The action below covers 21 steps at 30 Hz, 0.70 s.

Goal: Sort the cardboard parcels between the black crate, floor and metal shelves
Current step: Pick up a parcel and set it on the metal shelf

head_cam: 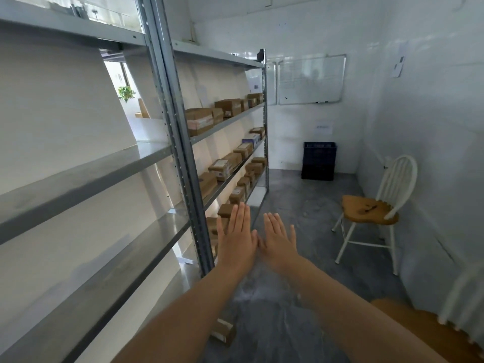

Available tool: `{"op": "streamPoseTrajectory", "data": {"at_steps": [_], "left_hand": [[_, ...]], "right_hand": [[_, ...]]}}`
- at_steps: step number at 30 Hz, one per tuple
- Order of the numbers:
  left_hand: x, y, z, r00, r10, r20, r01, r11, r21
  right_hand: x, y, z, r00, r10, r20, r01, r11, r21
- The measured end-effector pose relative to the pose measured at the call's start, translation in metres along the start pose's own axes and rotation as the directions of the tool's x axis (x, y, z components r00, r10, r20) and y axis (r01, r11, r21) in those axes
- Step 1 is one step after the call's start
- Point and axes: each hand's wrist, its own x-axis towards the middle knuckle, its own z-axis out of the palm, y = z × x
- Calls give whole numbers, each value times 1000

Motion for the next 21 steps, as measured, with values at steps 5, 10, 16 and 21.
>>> {"op": "streamPoseTrajectory", "data": {"at_steps": [5,10,16,21], "left_hand": [[17,-8,18,999,35,28,-32,996,-84],[26,-43,45,998,14,68,-7,995,-98],[39,-114,74,983,-27,181,56,986,-158],[51,-183,91,969,-47,242,82,987,-138]], "right_hand": [[24,5,5,997,69,39,-66,996,-66],[57,-5,28,993,106,46,-99,987,-123],[99,-41,72,988,109,114,-91,984,-153],[126,-69,114,981,112,159,-80,977,-196]]}}
